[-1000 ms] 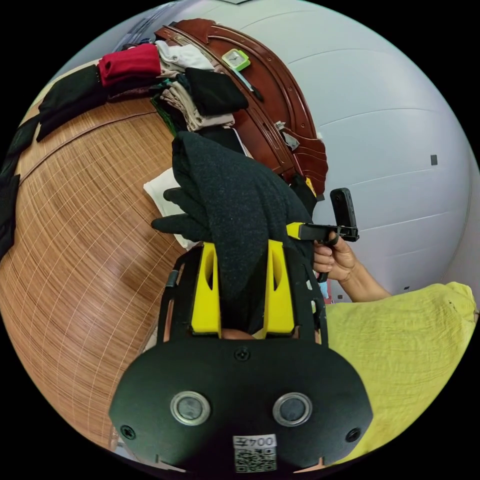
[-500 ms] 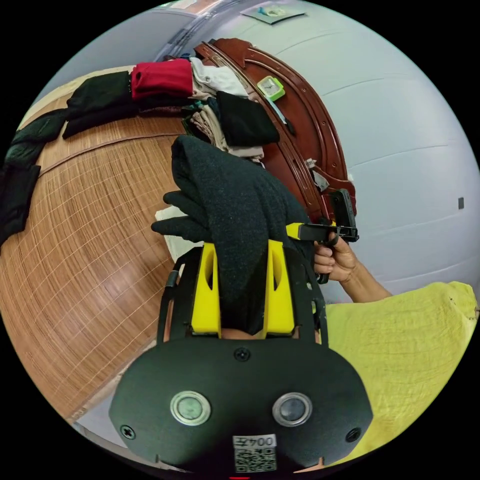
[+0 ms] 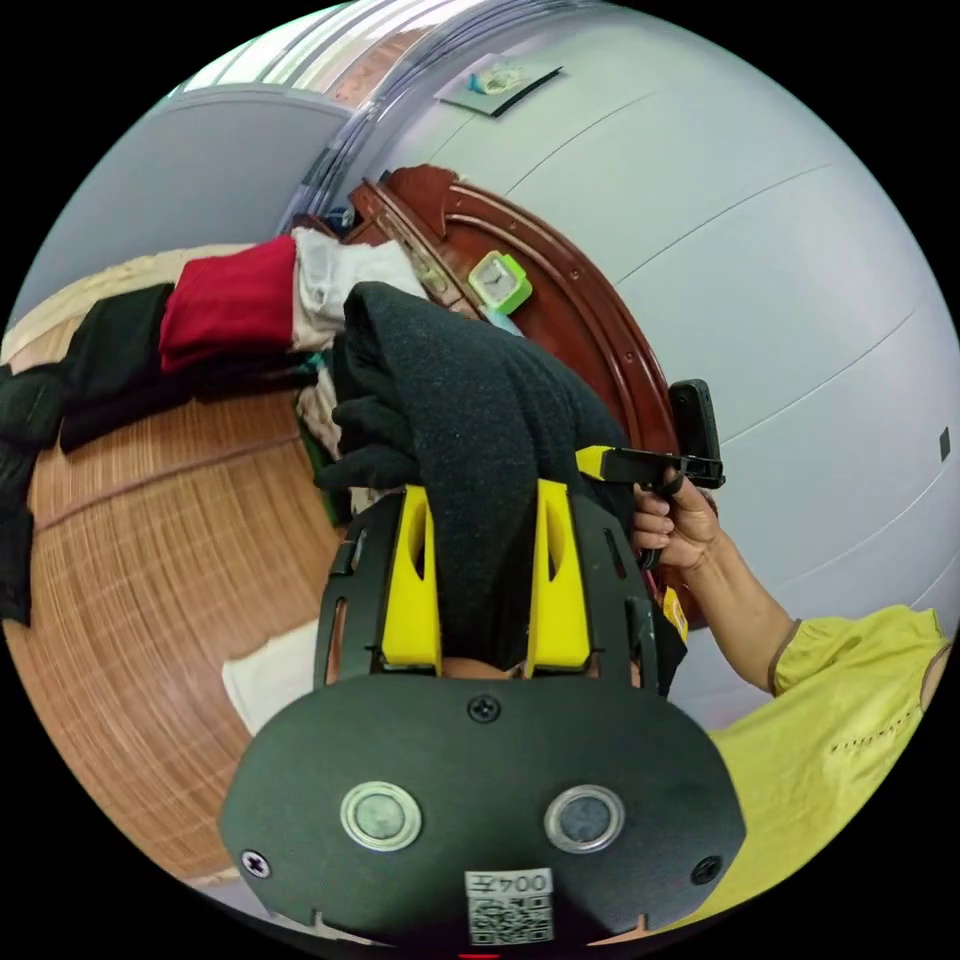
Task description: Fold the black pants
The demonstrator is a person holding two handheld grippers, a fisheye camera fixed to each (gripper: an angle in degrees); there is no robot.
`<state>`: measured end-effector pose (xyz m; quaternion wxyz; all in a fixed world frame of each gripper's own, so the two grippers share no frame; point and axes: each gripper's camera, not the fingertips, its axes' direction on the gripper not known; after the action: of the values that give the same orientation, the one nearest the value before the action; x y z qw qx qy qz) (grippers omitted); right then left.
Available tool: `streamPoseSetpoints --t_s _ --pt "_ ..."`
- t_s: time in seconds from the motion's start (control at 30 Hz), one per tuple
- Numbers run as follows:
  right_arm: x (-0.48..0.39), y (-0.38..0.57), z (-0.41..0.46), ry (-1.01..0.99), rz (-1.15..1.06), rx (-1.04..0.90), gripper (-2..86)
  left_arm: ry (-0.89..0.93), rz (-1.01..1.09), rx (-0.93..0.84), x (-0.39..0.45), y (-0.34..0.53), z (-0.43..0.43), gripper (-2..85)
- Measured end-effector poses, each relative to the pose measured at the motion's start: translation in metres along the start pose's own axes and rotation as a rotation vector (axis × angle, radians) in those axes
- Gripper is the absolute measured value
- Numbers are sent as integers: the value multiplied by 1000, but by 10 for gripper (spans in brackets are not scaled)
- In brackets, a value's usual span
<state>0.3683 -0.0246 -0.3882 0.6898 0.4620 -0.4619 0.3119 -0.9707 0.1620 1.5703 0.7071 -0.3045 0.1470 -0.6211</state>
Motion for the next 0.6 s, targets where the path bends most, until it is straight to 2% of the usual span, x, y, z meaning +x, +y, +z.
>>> streamPoseSetpoints --t_s 0.17,0.33,0.47,0.53,0.6 --pt "14 -82 -72 113 -125 54 118 -22 65 114 26 -98 36 149" --pt "66 -137 -100 144 -106 21 121 -29 1 109 18 -154 99 149" --pt "148 -158 -79 203 101 -137 124 -87 -200 -38 -21 -149 163 122" --pt "174 -157 -69 251 153 -189 127 -71 -256 -29 -29 -129 169 109" --pt "188 -155 -79 183 180 -143 133 -46 -249 -31 -27 -108 170 109"
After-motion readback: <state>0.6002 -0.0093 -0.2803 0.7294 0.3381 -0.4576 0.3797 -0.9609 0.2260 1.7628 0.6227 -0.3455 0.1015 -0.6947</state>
